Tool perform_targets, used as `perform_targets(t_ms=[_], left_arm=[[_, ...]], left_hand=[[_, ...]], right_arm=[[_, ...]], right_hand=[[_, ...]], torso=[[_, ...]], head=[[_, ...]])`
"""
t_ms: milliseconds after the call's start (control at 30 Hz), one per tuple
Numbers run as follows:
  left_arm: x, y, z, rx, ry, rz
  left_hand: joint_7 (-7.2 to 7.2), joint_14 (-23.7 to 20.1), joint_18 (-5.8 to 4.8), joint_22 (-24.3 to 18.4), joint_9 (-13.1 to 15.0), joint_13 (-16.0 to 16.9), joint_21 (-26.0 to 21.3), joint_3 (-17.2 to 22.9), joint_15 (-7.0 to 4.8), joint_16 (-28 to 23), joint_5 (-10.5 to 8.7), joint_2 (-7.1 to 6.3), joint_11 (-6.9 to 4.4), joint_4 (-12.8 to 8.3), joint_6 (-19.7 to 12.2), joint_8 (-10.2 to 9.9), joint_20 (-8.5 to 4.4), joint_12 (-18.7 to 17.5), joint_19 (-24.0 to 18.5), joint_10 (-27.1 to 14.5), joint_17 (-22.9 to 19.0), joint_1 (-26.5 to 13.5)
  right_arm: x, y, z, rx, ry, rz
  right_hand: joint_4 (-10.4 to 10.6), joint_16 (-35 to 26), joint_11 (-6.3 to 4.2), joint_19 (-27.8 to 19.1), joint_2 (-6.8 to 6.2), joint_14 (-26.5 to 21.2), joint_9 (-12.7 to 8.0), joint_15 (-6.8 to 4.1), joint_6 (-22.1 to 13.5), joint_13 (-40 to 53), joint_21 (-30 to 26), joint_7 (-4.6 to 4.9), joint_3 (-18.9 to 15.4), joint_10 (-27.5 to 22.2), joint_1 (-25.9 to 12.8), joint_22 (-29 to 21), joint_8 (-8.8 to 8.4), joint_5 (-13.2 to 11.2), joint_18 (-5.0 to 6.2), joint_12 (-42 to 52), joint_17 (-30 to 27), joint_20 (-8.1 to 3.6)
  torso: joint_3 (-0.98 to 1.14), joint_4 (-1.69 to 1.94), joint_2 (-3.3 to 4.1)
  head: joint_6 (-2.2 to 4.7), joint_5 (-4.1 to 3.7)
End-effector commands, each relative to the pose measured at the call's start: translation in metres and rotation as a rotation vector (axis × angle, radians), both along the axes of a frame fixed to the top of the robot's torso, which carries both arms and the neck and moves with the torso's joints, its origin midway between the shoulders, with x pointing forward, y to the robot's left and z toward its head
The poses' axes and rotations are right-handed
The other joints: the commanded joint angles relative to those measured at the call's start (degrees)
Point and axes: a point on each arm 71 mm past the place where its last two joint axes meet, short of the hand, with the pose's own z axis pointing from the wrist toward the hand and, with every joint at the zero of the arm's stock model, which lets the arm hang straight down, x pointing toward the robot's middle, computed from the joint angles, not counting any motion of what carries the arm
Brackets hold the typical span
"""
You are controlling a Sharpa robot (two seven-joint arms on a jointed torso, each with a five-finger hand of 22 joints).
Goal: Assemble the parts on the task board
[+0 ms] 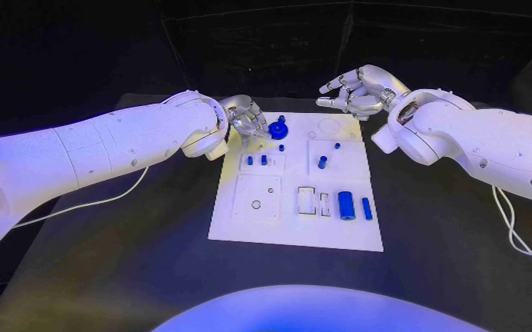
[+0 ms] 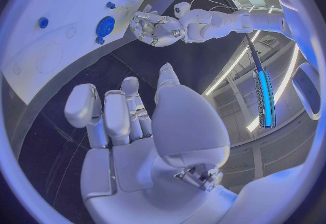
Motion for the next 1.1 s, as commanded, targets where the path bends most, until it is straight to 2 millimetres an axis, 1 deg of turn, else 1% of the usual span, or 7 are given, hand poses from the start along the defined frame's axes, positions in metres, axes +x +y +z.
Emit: perform_targets(t_ms=[33, 67, 233, 500, 567, 667, 1100], left_arm=[[0.004, -0.014, 0.017, -0.08, -0.24, -0.13], [0.005, -0.017, 0.017, -0.063, -0.261, -0.148], [0.007, -0.028, 0.011, 0.02, -0.311, -0.217], [0.008, -0.042, -0.004, 0.146, -0.304, -0.297], [0.008, -0.045, -0.008, 0.179, -0.293, -0.31], [0.009, -0.047, -0.012, 0.204, -0.281, -0.317], [0.009, -0.048, -0.025, 0.287, -0.237, -0.317]], left_hand=[[0.01, 0.69, 0.74, -0.97, -3.76, -4.68, -1.03, 1.49, 0.14, 0.03, 0.15, -1.24, 0.18, -1.87, 2.67, -3.41, 0.22, -3.35, 1.33, 1.2, -1.57, 1.86], [-0.01, 1.05, 0.73, -1.14, -5.04, -6.3, -1.18, 1.72, 0.23, 0.44, 0.07, -1.71, 0.31, -2.35, 3.54, -4.57, 0.14, -4.45, 1.73, 1.36, -1.87, 1.93], [0.24, 2.38, 0.69, -1.31, -7.52, -9.79, -1.16, 1.98, 0.37, 2.09, 0.15, -2.13, 0.6, -3.27, 5.7, -6.65, 0.31, -6.74, 2.91, 1.23, -2.21, 1.89], [-0.41, 12.4, 0.66, 0.41, -10.98, -14.08, 2.2, -0.27, -0.22, 15.76, 0.07, -3.21, 0.01, -3.92, 8.99, -10.21, -0.25, -8.48, 8.77, 2.65, 10.3, 0.3], [-0.51, 14.79, -0.16, 5.19, -11.79, -15.1, 7.09, -0.98, -0.43, 19.31, 0.09, -3.11, -0.19, -3.99, 9.84, -11.19, -0.53, -8.74, 11.56, 3.7, 14.32, 0.0], [-0.61, 16.06, -0.81, 8.86, -12.38, -15.92, 10.69, -1.62, -0.6, 21.33, 0.09, -3.04, -0.31, -4.07, 10.61, -11.92, -0.69, -9.04, 13.26, 4.5, 16.67, -0.18], [-0.58, 17.29, -1.63, 13.68, -13.7, -18.0, 15.34, -2.29, -0.76, 22.86, 0.2, -2.23, -0.32, -4.74, 12.32, -13.83, -0.92, -10.39, 15.29, 5.78, 17.63, 0.36]], right_arm=[[0.0, 0.002, 0.001, 0.003, -0.003, 0.011], [0.0, 0.003, 0.001, 0.004, -0.003, 0.012], [0.0, 0.004, 0.001, 0.004, -0.002, 0.015], [0.0, 0.006, 0.001, 0.005, -0.002, 0.019], [0.0, 0.007, 0.001, 0.005, -0.003, 0.02], [0.0, 0.007, 0.001, 0.005, -0.003, 0.021], [0.0, 0.008, 0.001, 0.007, -0.004, 0.024]], right_hand=[[0.05, -0.24, -0.03, -0.28, 0.55, 0.14, 0.01, 0.05, -0.34, -0.09, -0.28, 0.09, -0.21, -0.34, -0.11, -0.07, 0.32, 0.34, 0.74, 0.09, 0.01, -0.05], [0.05, -0.24, -0.03, -0.28, 0.56, 0.14, 0.01, 0.05, -0.34, -0.09, -0.28, 0.09, -0.21, -0.34, -0.12, -0.07, 0.32, 0.34, 0.74, 0.1, 0.01, -0.05], [0.05, -0.24, -0.03, -0.28, 0.56, 0.14, 0.01, 0.05, -0.34, -0.09, -0.28, 0.09, -0.21, -0.34, -0.12, -0.07, 0.32, 0.34, 0.74, 0.1, 0.01, -0.05], [0.04, -0.21, -0.03, -0.28, 0.64, 0.15, 0.01, 0.05, -0.36, -0.1, -0.29, 0.1, -0.2, -0.35, -0.1, -0.07, 0.34, 0.38, 0.74, 0.11, 0.05, -0.05], [0.04, -0.21, -0.03, -0.28, 0.64, 0.15, 0.01, 0.05, -0.36, -0.1, -0.29, 0.1, -0.2, -0.35, -0.1, -0.07, 0.34, 0.38, 0.74, 0.11, 0.05, -0.05], [0.04, -0.21, -0.03, -0.28, 0.64, 0.15, 0.01, 0.05, -0.36, -0.1, -0.29, 0.1, -0.2, -0.35, -0.1, -0.07, 0.34, 0.38, 0.74, 0.11, 0.05, -0.05], [-0.01, -0.24, -0.04, -0.31, 0.85, 0.15, 0.0, 0.05, -0.4, -0.16, -0.34, 0.09, -0.19, -0.4, -0.01, -0.13, 0.39, 0.53, 0.75, 0.11, 0.03, -0.05]], torso=[[0.02, -0.14, 0.06], [0.02, -0.19, 0.05], [-0.02, -0.22, 0.13], [0.02, -0.12, 0.06], [0.0, -0.1, 0.07], [-0.01, -0.12, 0.08], [0.01, -0.04, 0.05]], head=[[0.23, -0.12], [0.29, -0.15], [0.56, -0.59], [0.54, -0.85], [0.56, -0.92], [0.48, -0.96], [0.44, -1.12]])
